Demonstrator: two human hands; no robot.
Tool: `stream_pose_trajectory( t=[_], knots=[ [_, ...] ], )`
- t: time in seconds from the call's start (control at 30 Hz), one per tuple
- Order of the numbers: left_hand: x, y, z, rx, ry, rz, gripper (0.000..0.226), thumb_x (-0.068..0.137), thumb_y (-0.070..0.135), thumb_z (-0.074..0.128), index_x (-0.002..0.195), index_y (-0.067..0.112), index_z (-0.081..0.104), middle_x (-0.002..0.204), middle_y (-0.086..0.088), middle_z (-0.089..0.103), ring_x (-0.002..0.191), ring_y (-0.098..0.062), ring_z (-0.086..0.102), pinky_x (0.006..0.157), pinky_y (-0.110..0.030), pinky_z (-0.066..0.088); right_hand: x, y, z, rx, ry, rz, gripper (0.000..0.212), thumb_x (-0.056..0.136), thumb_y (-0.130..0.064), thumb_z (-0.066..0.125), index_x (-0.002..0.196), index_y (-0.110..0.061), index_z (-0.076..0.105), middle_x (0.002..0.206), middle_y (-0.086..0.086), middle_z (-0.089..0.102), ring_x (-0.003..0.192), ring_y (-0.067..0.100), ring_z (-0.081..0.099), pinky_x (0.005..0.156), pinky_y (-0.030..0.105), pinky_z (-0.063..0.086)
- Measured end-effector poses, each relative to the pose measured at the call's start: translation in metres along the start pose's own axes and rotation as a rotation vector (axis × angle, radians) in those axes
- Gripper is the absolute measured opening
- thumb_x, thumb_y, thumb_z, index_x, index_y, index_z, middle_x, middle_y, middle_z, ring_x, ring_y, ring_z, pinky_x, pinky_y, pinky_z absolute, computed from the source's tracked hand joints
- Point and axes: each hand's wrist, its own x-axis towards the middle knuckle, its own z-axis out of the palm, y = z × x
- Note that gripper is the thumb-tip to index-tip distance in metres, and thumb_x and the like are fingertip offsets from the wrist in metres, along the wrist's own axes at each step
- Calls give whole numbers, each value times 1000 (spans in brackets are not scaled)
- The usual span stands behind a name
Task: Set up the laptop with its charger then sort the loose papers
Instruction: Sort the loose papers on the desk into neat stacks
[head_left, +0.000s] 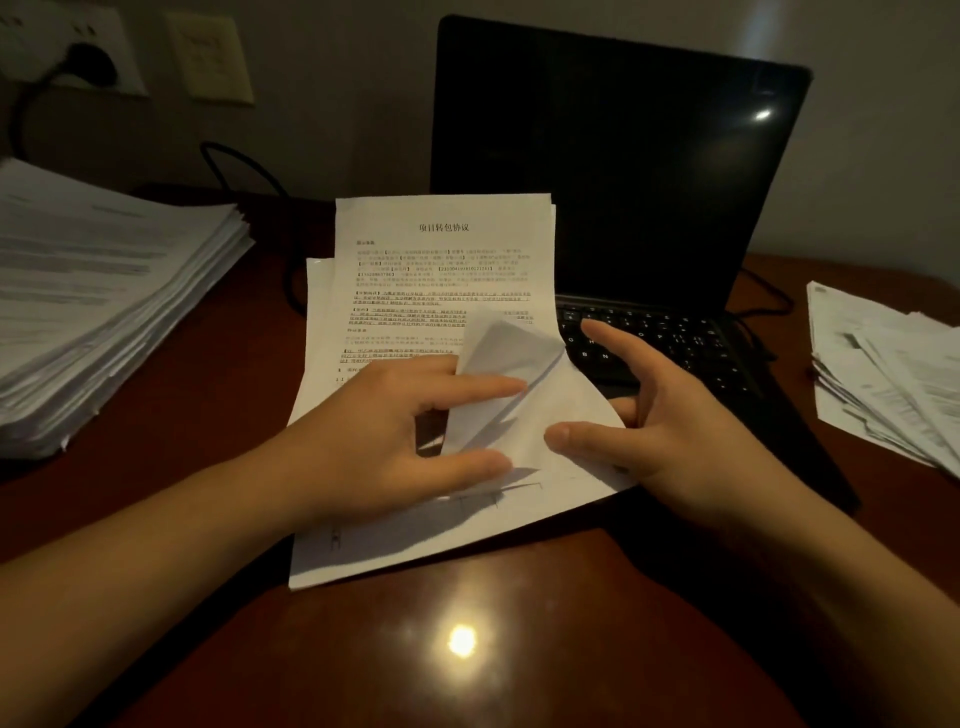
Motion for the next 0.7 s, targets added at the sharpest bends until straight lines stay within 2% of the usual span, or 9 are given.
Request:
stream_pose_trajectory(
  t=[0.1, 0.23, 0.3, 0.4, 0.5, 0.53, 0.6, 0.63, 0.7],
  knots=[
    [0, 0, 0, -9, 38, 19, 60, 74, 63, 66, 131, 49, 54, 121, 13, 64, 112, -2, 60, 88, -29, 55, 1, 3, 3, -26, 37, -18, 101, 79, -22, 81, 154, -45, 17, 87, -7, 78, 76, 12, 76, 68, 28, 61],
    [-2, -1, -2, 21, 24, 22, 71, 75, 63, 67, 141, 45, 47, 129, 13, 61, 120, 3, 54, 99, -18, 47, -2, 0, -2, 13, 7, 10, 96, 82, -20, 78, 155, -43, 19, 81, -6, 78, 71, 11, 75, 56, 16, 54],
    [-1, 0, 0, 70, 3, 28, 80, 75, 63, 70, 147, 42, 42, 133, 14, 59, 123, 5, 51, 100, -15, 44, -2, -1, 1, 38, 16, 14, 94, 83, -19, 78, 154, -42, 22, 82, -3, 78, 70, 15, 76, 55, 20, 56],
    [0, 3, 3, -10, 56, 47, 63, 90, 46, 61, 149, 46, 37, 137, 10, 58, 121, -3, 57, 96, -23, 50, -1, 1, 2, 69, 24, 10, 91, 84, -18, 77, 154, -39, 22, 80, -1, 78, 64, 14, 74, 51, 21, 55],
    [-1, 6, 0, -4, 126, 59, 66, 101, 25, 47, 147, 65, 21, 133, 16, 57, 110, -7, 61, 83, -14, 48, 0, -1, -9, 97, -70, 44, 95, 85, -12, 73, 156, -40, 16, 75, -2, 77, 64, 9, 73, 55, 15, 52],
    [-1, 7, -1, -1, 140, 63, 66, 102, 20, 45, 146, 65, 23, 135, 26, 54, 127, -8, 44, 89, -9, 44, -1, -1, -11, 119, -103, 53, 97, 84, -11, 73, 156, -42, 15, 82, 0, 78, 73, 12, 75, 61, 20, 56],
    [0, 5, -2, 22, 130, 79, 61, 99, 15, 42, 143, 57, 41, 125, 21, 60, 102, 10, 49, 94, -13, 44, -1, -2, -11, 127, -116, 52, 99, 83, -11, 73, 155, -44, 15, 91, 3, 79, 82, 17, 76, 67, 26, 59],
    [1, 5, -1, 41, 106, 85, 54, 97, 17, 44, 139, 50, 51, 114, 17, 62, 105, -2, 57, 89, -17, 47, -1, -2, -9, 113, -100, 47, 98, 83, -11, 74, 155, -43, 16, 89, 2, 79, 80, 16, 76, 64, 24, 58],
    [0, 5, 0, 41, 36, 64, 43, 92, 32, 57, 134, 41, 59, 108, 26, 60, 103, 1, 58, 83, -12, 47, -1, -2, -3, 88, -50, 34, 97, 83, -12, 76, 155, -42, 18, 83, -3, 78, 73, 12, 76, 55, 17, 54]
  ],
)
